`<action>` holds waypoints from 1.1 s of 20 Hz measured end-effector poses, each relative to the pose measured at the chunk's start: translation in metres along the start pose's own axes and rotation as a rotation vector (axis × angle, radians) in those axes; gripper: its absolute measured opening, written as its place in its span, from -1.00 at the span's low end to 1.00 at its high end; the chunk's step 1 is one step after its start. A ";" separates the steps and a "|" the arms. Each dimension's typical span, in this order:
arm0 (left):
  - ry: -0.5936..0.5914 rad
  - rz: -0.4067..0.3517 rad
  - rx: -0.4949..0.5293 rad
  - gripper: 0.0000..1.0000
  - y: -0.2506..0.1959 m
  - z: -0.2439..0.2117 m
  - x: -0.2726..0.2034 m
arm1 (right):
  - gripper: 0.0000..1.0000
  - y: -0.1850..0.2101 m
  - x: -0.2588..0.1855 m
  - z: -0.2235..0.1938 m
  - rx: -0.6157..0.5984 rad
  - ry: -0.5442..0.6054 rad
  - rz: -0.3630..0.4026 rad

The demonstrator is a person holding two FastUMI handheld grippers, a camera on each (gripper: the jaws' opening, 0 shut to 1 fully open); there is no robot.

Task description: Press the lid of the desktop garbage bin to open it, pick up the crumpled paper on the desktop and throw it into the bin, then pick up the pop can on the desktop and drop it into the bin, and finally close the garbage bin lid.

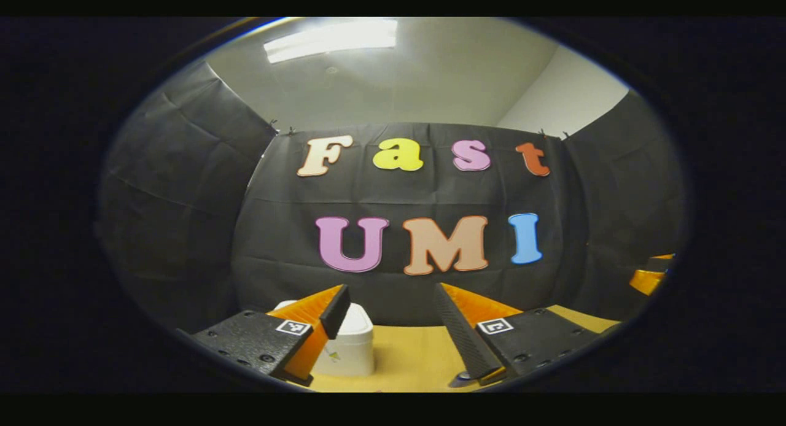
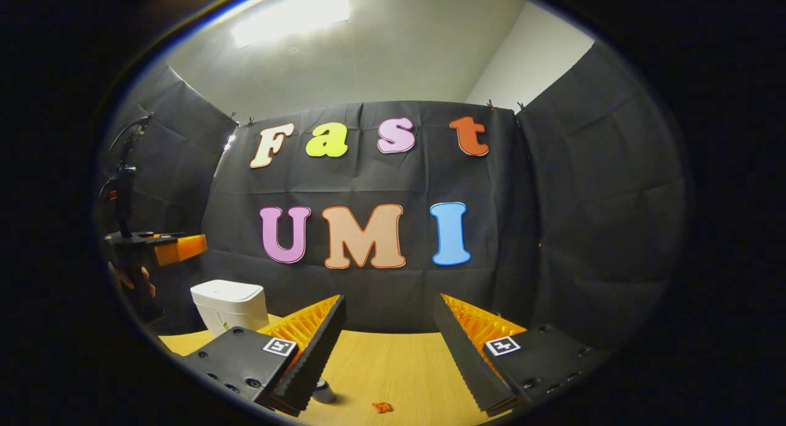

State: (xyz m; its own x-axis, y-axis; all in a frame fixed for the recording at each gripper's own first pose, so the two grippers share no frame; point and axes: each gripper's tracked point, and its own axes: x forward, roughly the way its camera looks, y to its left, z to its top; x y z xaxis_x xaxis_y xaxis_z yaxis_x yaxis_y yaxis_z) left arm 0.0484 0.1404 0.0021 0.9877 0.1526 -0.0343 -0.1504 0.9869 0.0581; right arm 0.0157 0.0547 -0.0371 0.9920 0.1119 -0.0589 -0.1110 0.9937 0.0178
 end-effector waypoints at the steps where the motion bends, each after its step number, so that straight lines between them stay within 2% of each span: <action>1: -0.003 0.004 0.003 0.45 0.014 0.001 0.013 | 0.91 0.004 0.000 -0.003 -0.009 0.006 -0.011; 3: 0.002 0.014 0.006 0.20 0.037 -0.005 0.035 | 0.96 0.009 -0.001 -0.007 -0.022 0.021 -0.035; 4: 0.011 0.016 0.008 0.17 0.046 -0.011 0.046 | 0.96 0.013 0.000 -0.010 -0.025 0.031 -0.044; 5: 0.032 0.016 0.014 -0.05 0.058 -0.026 0.060 | 0.91 0.020 0.001 -0.016 -0.031 0.050 -0.061; 9: 0.151 -0.023 -0.011 -0.39 0.067 -0.088 0.088 | 0.96 0.032 0.002 -0.027 -0.045 0.086 -0.090; 10: 0.189 -0.017 -0.029 -0.46 0.074 -0.107 0.092 | 0.86 0.035 0.001 -0.029 -0.047 0.094 -0.095; 12: 0.250 0.033 -0.057 -0.67 0.089 -0.143 0.096 | 0.92 0.041 0.001 -0.033 -0.062 0.106 -0.110; 13: 0.288 0.028 -0.083 -0.86 0.087 -0.159 0.097 | 0.92 0.043 0.001 -0.034 -0.072 0.112 -0.117; 14: 0.317 0.019 -0.112 -0.85 0.083 -0.172 0.096 | 0.92 0.047 0.000 -0.036 -0.080 0.119 -0.119; 15: 0.343 0.044 -0.120 -0.85 0.087 -0.187 0.099 | 0.92 0.051 0.000 -0.037 -0.089 0.123 -0.118; 17: 0.398 0.062 -0.107 -1.00 0.094 -0.209 0.090 | 0.92 0.057 0.000 -0.037 -0.111 0.124 -0.120; 18: 0.323 0.071 -0.128 -1.00 0.096 -0.198 0.100 | 0.91 0.061 0.001 -0.037 -0.116 0.121 -0.120; 19: 0.350 0.073 -0.145 -1.00 0.094 -0.206 0.098 | 0.91 0.063 0.003 -0.036 -0.117 0.116 -0.121; 20: 0.360 0.071 -0.093 -1.00 0.093 -0.205 0.096 | 0.91 0.066 0.005 -0.035 -0.113 0.113 -0.113; 22: 0.261 0.074 -0.074 -1.00 0.096 -0.187 0.099 | 0.91 0.071 0.009 -0.035 -0.112 0.111 -0.091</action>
State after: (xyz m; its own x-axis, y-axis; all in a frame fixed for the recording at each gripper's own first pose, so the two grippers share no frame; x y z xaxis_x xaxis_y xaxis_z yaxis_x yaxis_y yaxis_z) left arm 0.1238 0.2604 -0.1819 0.9309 0.2230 -0.2893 -0.2338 0.9723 -0.0027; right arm 0.0144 0.1268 -0.0709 0.9861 0.0153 -0.1654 -0.0328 0.9941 -0.1037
